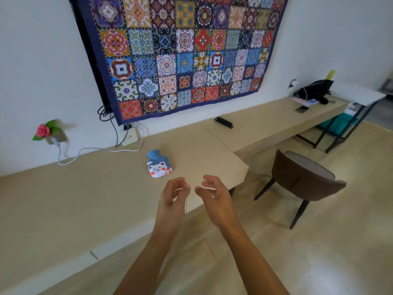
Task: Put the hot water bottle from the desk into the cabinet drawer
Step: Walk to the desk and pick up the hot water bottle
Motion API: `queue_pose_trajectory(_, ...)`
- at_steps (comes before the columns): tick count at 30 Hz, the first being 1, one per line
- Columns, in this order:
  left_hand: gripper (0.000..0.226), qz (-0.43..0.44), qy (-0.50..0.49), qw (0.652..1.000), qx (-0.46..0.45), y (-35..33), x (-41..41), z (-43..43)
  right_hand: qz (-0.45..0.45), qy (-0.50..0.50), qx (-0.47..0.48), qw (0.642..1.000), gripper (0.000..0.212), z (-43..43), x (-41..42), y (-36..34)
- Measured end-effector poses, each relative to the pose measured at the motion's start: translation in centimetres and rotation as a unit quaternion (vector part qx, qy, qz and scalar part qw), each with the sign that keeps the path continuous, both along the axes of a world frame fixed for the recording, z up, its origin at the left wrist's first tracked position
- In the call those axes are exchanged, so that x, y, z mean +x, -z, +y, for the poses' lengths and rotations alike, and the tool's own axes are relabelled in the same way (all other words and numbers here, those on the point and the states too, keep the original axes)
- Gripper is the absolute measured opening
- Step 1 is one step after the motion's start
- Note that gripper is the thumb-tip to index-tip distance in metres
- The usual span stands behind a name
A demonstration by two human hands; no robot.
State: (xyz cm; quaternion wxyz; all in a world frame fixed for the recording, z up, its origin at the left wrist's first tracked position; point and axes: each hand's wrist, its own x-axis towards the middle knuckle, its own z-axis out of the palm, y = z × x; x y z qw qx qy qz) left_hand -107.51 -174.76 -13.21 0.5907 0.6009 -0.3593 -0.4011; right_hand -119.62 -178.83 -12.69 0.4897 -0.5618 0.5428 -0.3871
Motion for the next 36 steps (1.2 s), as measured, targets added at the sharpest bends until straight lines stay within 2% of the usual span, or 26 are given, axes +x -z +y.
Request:
queue_pose_trajectory(6, 0.021, -0.003, -0.046, 0.999, 0.026, 1.0, -1.4, -7.1, 0.026, -0.051, 0.033, 0.998, 0.042, -9.4, -1.2, 1.5)
queue_pose_trajectory(11, 0.013, -0.005, -0.098, 0.992, 0.073, 3.4, 1.1, -14.2, 0.038, -0.082, 0.060, 0.994, 0.038, -16.9, 0.8, 4.6)
queue_pose_trajectory(13, 0.019, 0.005, -0.104, 0.990, 0.094, 4.3, 2.1, -16.4, 0.046, -0.087, 0.059, 0.993, 0.039, -19.1, 1.6, 5.1)
queue_pose_trajectory(15, 0.022, 0.019, -0.111, 0.987, 0.119, 5.9, 3.6, -19.8, 0.062, -0.100, 0.067, 0.991, 0.040, -22.4, 3.1, 6.6)
queue_pose_trajectory(19, 0.012, 0.031, -0.116, 0.980, 0.161, 8.9, 7.2, -27.4, 0.080, -0.112, 0.099, 0.986, 0.041, -29.4, 7.0, 9.1)
queue_pose_trajectory(24, 0.019, 0.024, -0.133, 0.962, 0.236, 13.0, 11.4, -34.4, 0.127, -0.138, 0.142, 0.972, 0.046, -36.1, 12.1, 12.5)
queue_pose_trajectory(27, 0.015, 0.021, -0.143, 0.947, 0.287, 15.1, 13.5, -36.8, 0.155, -0.155, 0.174, 0.960, 0.046, -39.2, 15.0, 14.8)
queue_pose_trajectory(31, 0.044, 0.029, -0.181, 0.925, 0.333, 18.5, 15.9, -38.1, 0.190, -0.195, 0.196, 0.942, 0.043, -42.5, 18.1, 18.1)
queue_pose_trajectory(36, 0.036, 0.032, -0.233, 0.897, 0.375, 20.7, 17.4, -37.0, 0.239, -0.241, 0.209, 0.917, 0.048, -45.3, 20.7, 22.0)
